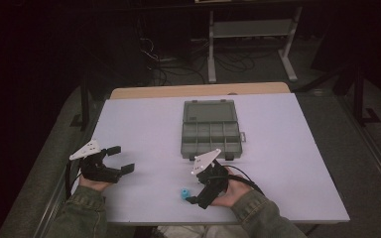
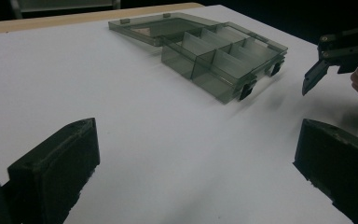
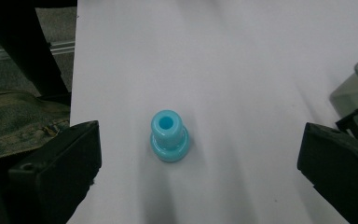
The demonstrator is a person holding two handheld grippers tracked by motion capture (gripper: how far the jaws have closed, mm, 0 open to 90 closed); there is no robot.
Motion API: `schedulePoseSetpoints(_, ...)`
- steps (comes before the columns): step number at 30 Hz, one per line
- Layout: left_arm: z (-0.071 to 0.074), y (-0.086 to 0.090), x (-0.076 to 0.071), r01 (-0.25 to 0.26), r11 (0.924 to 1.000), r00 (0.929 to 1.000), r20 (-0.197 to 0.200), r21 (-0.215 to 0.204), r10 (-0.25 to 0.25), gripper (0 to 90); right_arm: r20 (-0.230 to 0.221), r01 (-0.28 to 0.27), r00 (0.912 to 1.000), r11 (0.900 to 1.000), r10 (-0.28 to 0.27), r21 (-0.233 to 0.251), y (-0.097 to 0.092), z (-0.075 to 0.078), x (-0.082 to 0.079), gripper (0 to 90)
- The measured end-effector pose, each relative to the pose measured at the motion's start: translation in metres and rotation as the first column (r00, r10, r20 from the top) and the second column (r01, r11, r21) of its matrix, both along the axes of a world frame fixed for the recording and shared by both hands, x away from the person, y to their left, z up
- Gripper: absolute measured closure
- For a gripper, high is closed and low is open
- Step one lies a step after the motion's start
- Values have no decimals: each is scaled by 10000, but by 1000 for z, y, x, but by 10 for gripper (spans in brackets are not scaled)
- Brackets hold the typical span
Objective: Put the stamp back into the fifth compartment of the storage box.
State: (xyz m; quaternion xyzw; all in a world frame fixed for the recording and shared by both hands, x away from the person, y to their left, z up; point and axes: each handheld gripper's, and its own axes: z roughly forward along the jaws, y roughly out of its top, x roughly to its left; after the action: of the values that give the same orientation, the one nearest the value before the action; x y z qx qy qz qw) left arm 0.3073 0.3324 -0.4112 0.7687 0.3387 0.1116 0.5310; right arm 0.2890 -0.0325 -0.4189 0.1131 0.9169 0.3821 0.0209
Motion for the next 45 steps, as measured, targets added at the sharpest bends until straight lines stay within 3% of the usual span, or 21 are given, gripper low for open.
schedulePoseSetpoints(13, 0, 0, 0, -29, 10000, 10000, 34, -10, 29, 0, -169, -149, 9998, 9991, 142, -403, 14, -9, 0, 0)
schedulePoseSetpoints(34, 0, 0, 0, -30, 10000, 10000, 40, -1, 30, 0, -520, -396, 9980, 9970, 362, -662, 20, -10, -3, 334)
schedulePoseSetpoints(39, 0, 0, 0, -28, 10000, 10000, 39, 8, 28, 0, -289, -555, 9981, 9967, 539, -599, 20, -8, -5, 475)
schedulePoseSetpoints(45, 0, 0, 0, -30, 10000, 10000, 41, 9, 30, 0, -427, -730, 9966, 9957, 707, -573, 21, -8, -5, 596)
